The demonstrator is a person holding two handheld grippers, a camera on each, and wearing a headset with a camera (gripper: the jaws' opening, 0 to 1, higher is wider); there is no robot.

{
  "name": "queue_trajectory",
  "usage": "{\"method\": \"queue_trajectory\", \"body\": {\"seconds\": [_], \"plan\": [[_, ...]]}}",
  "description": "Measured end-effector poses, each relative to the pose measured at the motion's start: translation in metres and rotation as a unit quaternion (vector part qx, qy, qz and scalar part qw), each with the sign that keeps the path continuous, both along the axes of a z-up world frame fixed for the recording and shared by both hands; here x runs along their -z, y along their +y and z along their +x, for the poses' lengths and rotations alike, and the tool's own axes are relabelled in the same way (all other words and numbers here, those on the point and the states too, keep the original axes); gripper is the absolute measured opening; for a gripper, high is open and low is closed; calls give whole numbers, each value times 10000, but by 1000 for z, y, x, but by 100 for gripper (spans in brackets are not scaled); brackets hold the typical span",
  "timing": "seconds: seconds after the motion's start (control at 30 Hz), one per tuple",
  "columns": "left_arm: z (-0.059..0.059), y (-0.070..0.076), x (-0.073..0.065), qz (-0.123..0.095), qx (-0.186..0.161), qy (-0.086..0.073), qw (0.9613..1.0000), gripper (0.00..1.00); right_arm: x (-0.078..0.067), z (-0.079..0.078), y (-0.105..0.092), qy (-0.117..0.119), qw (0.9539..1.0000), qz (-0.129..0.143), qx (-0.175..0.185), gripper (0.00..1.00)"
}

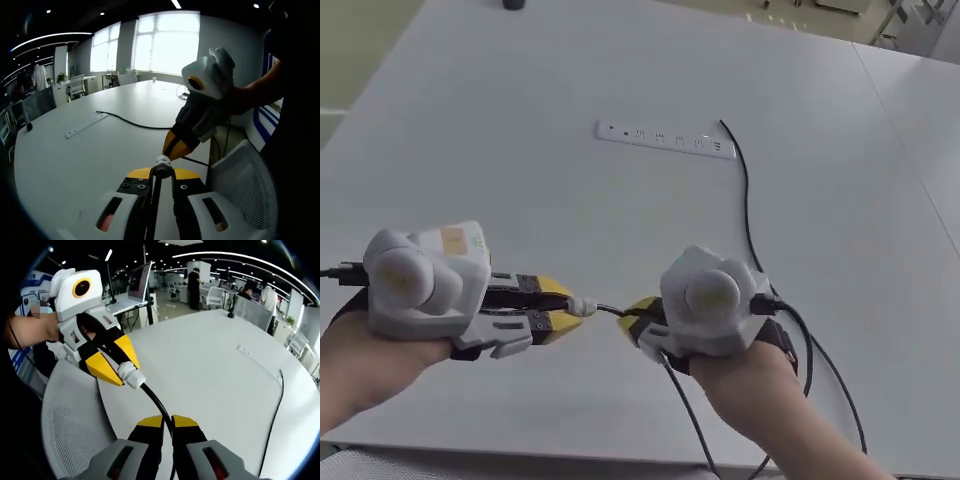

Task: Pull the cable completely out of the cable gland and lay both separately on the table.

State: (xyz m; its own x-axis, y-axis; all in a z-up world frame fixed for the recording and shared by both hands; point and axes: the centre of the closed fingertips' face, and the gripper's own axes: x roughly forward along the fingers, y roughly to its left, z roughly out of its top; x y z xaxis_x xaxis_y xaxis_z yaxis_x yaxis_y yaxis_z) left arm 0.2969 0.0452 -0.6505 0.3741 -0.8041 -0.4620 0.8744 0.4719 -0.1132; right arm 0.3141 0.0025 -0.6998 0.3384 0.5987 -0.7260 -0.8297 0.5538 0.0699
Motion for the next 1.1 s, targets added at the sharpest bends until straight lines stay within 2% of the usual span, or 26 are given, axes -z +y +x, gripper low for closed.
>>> {"method": "queue_trajectory", "body": {"seconds": [0.1,0.13,0.37,0.57,0.7,0.8,1.1], "plan": [[0,1,2,-3,-1,16,10000,15,6,0,-5,206,9995,84,204,0],[0,1,3,-2,-4,25,10000,15,9,-1,-7,366,9986,157,351,0],[2,2,4,8,-16,28,10000,15,20,-1,-13,715,9952,216,625,0],[2,3,5,8,-18,41,10000,15,32,-4,-17,1106,9896,253,888,0],[2,3,5,-2,-11,69,10000,15,32,-6,-16,1132,9894,255,874,1],[2,4,6,19,-5,75,10000,15,33,-6,-15,998,9920,177,753,1],[2,6,9,49,-51,75,9999,15,31,-7,-16,869,9945,143,571,2]]}}
